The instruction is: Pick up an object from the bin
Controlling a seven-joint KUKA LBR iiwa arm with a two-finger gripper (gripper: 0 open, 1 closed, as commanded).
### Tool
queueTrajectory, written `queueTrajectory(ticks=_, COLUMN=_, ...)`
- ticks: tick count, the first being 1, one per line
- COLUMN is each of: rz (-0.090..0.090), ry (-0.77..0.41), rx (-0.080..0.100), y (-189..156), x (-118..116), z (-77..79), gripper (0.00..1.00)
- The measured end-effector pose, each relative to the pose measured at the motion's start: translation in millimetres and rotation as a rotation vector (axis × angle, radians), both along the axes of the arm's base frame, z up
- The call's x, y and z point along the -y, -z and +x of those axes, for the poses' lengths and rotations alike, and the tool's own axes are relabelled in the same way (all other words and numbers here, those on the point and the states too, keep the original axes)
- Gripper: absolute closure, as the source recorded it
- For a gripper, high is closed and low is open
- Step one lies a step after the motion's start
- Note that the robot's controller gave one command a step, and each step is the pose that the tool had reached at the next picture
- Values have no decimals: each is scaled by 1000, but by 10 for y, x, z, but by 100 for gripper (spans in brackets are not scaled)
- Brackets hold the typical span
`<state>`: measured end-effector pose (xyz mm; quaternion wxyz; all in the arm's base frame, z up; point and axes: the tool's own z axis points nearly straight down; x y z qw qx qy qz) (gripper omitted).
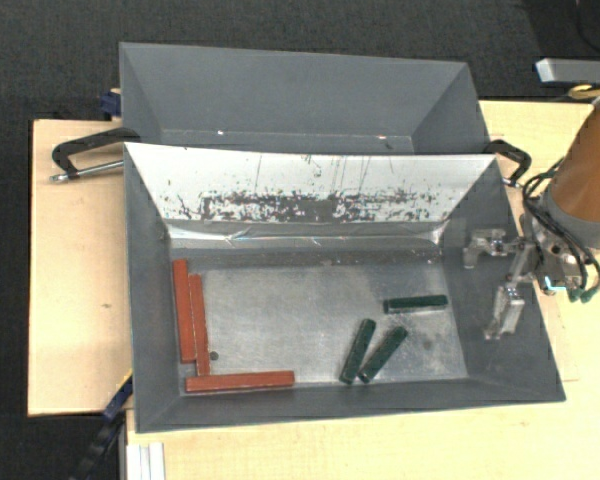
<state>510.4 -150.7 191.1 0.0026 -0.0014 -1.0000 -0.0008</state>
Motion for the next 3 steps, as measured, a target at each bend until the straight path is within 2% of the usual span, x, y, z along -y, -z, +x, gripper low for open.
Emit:
queueTrajectory(ticks=1, rz=-2, ry=-3, rx=8, y=-44, x=-7, z=19, gripper=0)
queueTrajectory(ticks=2, rz=-1, ry=71, rx=11, y=1187, x=-333, z=304, gripper=100)
queueTrajectory(ticks=3, rz=-2, ry=71, rx=10, y=1187, x=-332, z=304, gripper=100)
